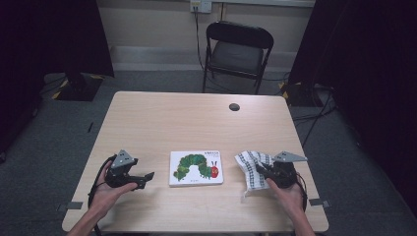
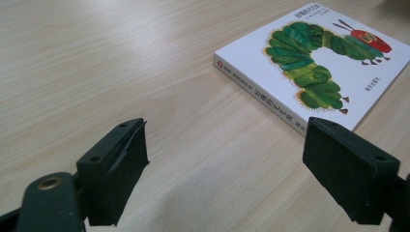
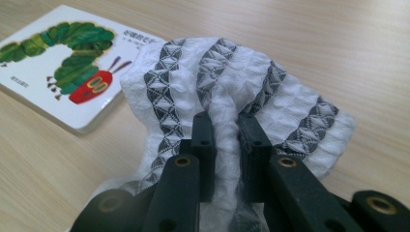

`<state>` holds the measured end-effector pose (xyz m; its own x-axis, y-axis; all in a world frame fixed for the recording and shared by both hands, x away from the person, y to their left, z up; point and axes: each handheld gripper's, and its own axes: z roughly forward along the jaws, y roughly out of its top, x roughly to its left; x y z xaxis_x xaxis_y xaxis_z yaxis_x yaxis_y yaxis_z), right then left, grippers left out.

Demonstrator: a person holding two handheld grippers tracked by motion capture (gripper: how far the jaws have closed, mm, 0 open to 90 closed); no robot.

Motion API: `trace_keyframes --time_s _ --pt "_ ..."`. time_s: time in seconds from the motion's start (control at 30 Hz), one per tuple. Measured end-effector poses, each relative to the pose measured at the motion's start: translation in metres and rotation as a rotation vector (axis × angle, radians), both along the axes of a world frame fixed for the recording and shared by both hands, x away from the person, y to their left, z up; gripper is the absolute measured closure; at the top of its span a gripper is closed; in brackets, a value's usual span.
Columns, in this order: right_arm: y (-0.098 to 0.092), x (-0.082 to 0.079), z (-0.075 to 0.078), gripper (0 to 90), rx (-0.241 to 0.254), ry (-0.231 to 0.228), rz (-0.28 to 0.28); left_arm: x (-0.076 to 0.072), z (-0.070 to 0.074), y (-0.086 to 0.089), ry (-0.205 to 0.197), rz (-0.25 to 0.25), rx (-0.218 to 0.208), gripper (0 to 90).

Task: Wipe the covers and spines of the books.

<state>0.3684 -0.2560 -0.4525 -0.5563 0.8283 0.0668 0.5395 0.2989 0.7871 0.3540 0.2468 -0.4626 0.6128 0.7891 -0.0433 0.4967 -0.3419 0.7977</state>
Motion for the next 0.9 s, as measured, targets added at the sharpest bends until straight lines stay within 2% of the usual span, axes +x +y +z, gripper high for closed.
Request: trace_keyframes --time_s 0.13,0.23,0.33,0.6,0.77,0.83,0.9 --pt "0.014 0.001 0.010 80.3 0.021 -0.017 0.038 0.000 0.000 0.000 -0.008 0.003 0.007 15.8" --pt "0.020 0.003 0.013 80.3 0.017 -0.027 0.054 0.000 -0.001 -0.001 0.000 0.005 0.001 15.8" --pt "0.028 0.008 0.016 80.3 0.022 -0.035 0.072 0.001 -0.001 -0.002 -0.011 0.001 0.022 15.8" --pt "0.053 0.019 0.018 80.3 0.033 -0.033 0.122 0.002 -0.002 -0.005 0.002 -0.017 0.031 15.8" --pt "0.070 0.027 0.018 80.2 0.024 -0.032 0.164 0.001 -0.002 -0.006 0.008 -0.022 0.022 15.9" --pt "0.074 0.030 0.020 80.2 0.021 -0.030 0.172 0.002 -0.003 -0.006 0.010 -0.024 0.031 15.9" --pt "0.080 0.031 0.022 80.1 0.034 -0.036 0.181 0.002 -0.003 -0.006 0.009 -0.028 0.031 15.9"
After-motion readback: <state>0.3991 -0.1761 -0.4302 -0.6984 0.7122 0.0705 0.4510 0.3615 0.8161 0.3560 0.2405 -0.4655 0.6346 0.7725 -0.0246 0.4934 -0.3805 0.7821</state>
